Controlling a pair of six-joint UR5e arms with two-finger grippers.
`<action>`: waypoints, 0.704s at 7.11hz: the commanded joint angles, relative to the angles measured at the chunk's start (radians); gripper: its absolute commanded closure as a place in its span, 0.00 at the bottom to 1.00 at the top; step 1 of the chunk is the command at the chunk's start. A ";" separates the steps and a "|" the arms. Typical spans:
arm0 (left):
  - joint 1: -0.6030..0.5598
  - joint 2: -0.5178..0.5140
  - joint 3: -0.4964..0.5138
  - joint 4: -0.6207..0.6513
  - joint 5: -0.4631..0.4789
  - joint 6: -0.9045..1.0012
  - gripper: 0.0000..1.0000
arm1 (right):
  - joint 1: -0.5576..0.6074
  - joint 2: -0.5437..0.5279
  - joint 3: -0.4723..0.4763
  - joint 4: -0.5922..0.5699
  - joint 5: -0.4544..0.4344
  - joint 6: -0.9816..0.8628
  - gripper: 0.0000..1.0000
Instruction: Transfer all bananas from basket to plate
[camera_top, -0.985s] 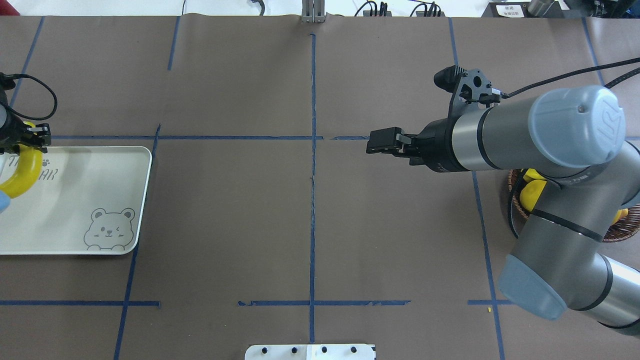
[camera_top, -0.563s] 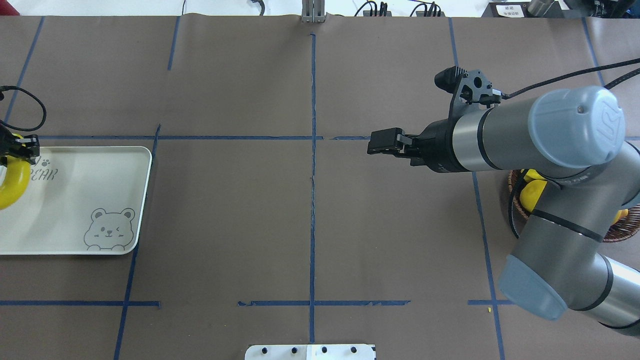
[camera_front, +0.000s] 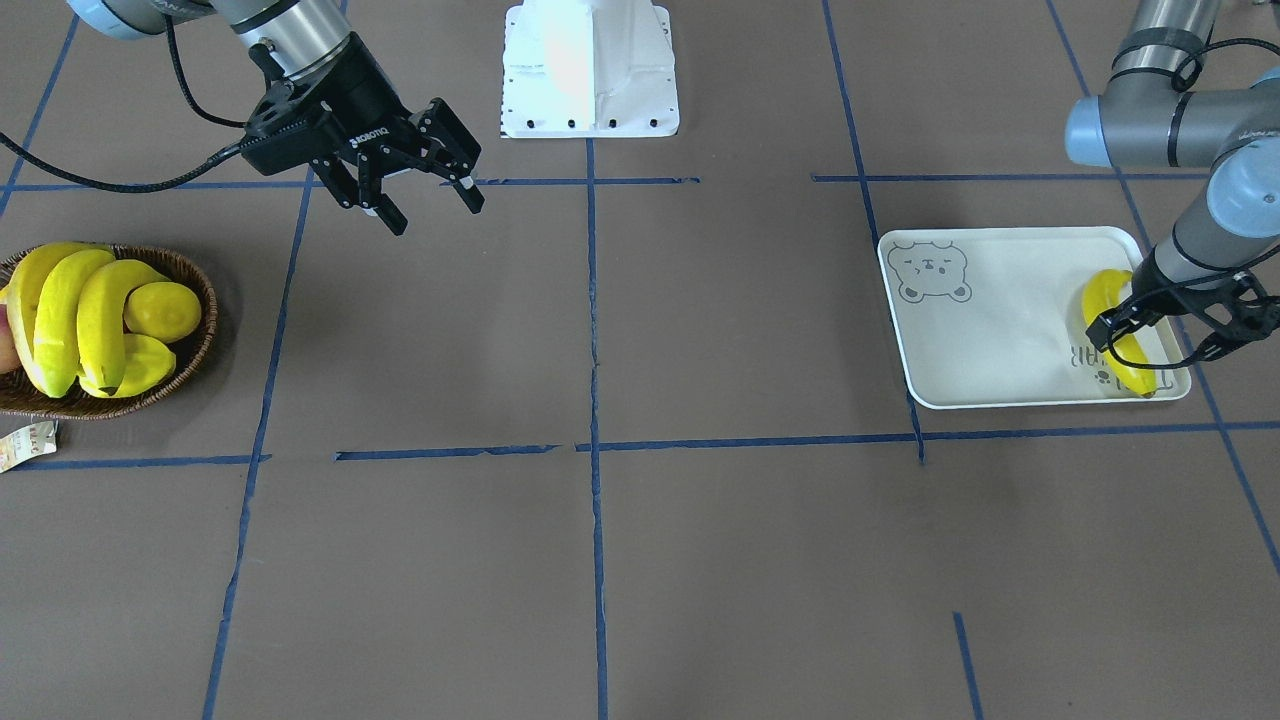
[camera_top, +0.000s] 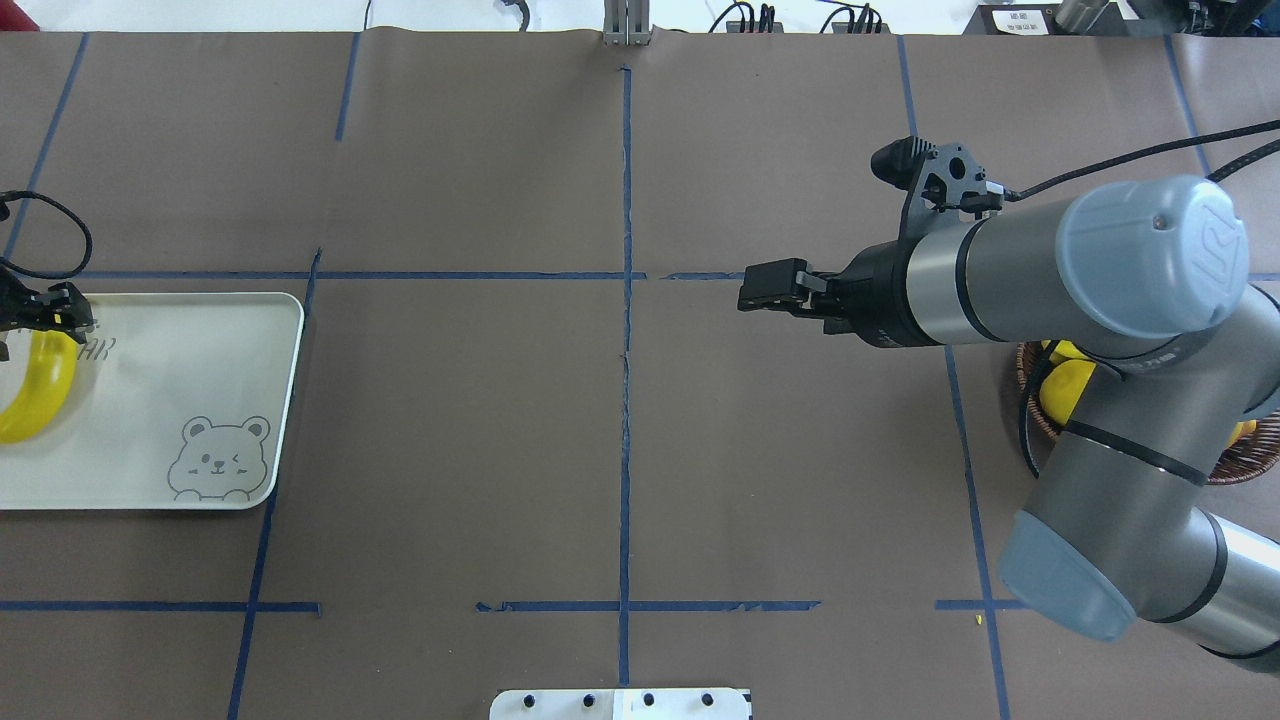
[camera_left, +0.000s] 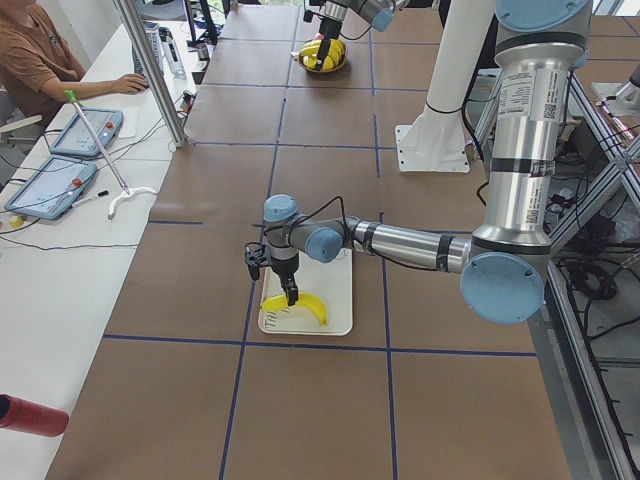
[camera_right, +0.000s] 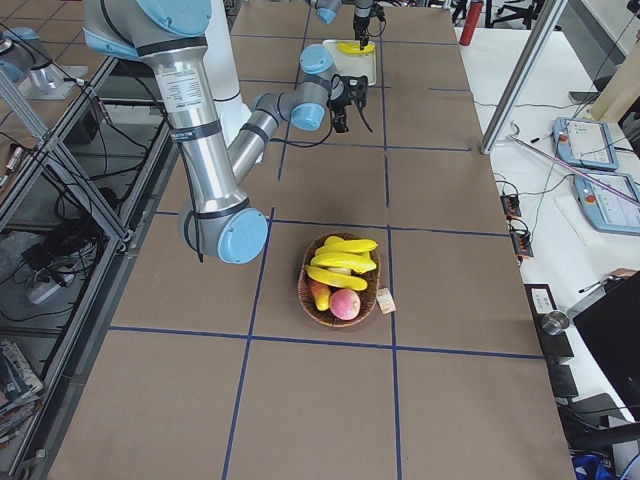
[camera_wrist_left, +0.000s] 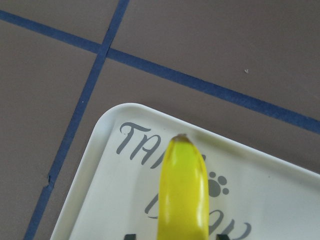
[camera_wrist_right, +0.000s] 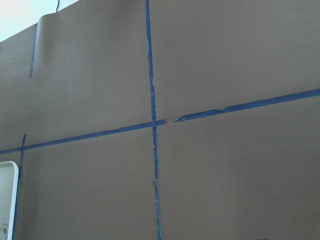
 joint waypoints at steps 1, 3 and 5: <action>-0.003 0.001 -0.018 -0.001 -0.004 0.004 0.00 | 0.015 0.001 0.004 -0.011 0.012 -0.001 0.01; -0.051 0.001 -0.149 0.009 -0.086 0.012 0.00 | 0.138 -0.015 0.024 -0.172 0.122 -0.188 0.01; -0.092 -0.059 -0.225 0.011 -0.086 -0.020 0.00 | 0.250 -0.183 0.046 -0.201 0.179 -0.460 0.01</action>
